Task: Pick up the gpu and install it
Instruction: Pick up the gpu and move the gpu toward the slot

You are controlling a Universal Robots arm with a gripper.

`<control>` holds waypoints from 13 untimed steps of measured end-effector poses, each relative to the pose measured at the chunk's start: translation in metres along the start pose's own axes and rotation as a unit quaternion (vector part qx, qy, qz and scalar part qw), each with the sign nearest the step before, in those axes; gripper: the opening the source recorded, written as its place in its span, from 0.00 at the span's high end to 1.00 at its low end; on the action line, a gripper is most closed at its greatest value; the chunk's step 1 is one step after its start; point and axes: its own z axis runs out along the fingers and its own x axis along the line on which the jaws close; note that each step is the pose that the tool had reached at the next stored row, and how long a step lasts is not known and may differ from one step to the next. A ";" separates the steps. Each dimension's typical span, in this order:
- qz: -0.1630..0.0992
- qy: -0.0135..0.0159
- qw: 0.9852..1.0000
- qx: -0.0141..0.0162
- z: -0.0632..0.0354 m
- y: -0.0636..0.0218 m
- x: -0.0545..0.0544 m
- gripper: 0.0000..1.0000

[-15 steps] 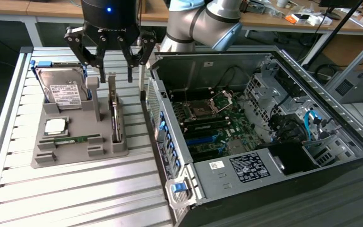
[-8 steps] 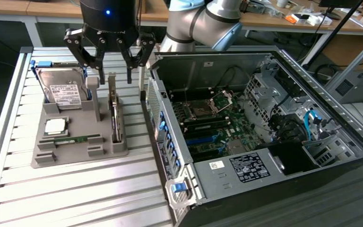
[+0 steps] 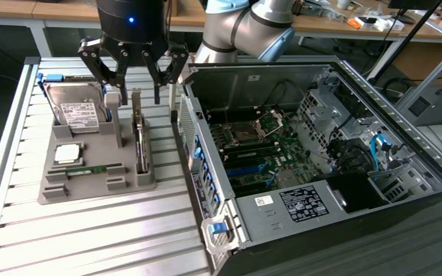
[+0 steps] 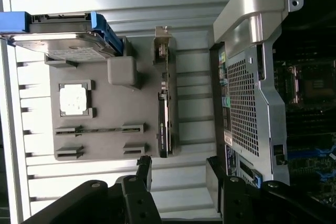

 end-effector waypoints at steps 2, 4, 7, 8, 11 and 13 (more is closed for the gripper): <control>0.000 0.000 1.000 0.000 0.0009 -0.0001 0.000 0.46; 0.000 0.000 1.000 0.000 0.0017 -0.0001 0.000 0.46; 0.000 0.000 1.000 0.000 0.0029 -0.0001 0.000 0.46; 0.000 0.000 1.000 0.000 0.0037 -0.0002 0.000 0.46; 0.000 0.000 1.000 0.000 0.0052 -0.0003 0.000 0.46; 0.000 0.000 1.000 0.000 0.0059 -0.0003 0.000 0.46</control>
